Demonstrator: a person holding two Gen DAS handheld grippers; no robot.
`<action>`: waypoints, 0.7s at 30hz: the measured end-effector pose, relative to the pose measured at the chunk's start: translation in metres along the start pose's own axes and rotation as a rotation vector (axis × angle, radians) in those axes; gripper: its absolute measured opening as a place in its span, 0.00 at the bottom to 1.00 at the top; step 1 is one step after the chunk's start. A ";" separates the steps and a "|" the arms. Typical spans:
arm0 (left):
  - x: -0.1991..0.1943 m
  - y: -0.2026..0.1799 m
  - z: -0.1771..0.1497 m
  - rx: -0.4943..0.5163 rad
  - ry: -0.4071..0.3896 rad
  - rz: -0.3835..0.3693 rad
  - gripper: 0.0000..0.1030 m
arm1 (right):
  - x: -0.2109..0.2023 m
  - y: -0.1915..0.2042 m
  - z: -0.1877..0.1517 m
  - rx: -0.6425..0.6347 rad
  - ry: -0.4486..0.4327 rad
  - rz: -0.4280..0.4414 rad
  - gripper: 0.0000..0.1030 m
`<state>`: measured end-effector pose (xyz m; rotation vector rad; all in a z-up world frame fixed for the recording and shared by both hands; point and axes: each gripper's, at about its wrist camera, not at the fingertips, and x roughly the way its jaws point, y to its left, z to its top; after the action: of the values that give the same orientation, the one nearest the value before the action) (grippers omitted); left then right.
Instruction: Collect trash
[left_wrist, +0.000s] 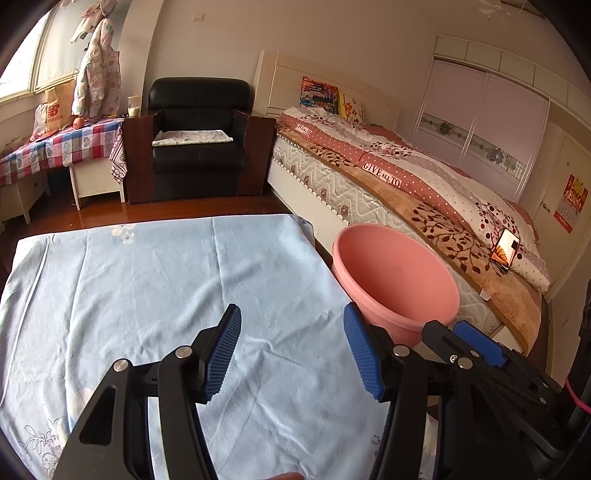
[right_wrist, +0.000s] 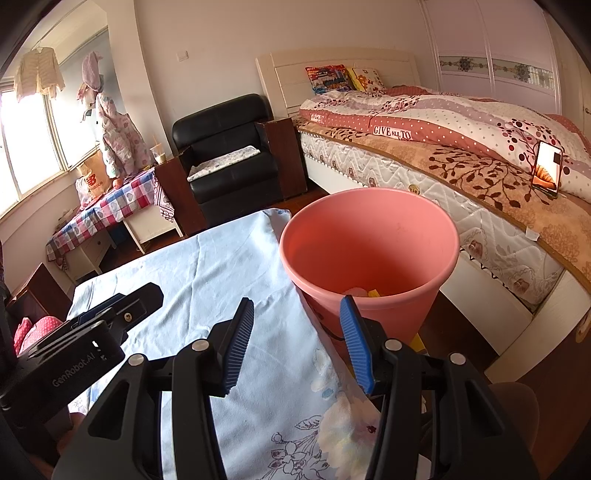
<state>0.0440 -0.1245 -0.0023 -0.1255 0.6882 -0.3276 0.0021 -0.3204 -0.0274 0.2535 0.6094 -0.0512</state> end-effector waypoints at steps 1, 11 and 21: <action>0.000 0.000 0.000 0.000 0.000 0.000 0.56 | -0.001 0.001 0.000 -0.001 -0.001 0.000 0.48; 0.000 0.000 -0.001 0.002 0.002 -0.001 0.56 | -0.006 0.004 0.001 -0.018 -0.023 -0.014 0.48; 0.002 0.000 -0.004 0.002 0.006 0.002 0.56 | -0.021 0.017 0.000 -0.078 -0.107 -0.073 0.48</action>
<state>0.0429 -0.1255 -0.0068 -0.1224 0.6938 -0.3266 -0.0136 -0.3048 -0.0118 0.1516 0.5126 -0.1108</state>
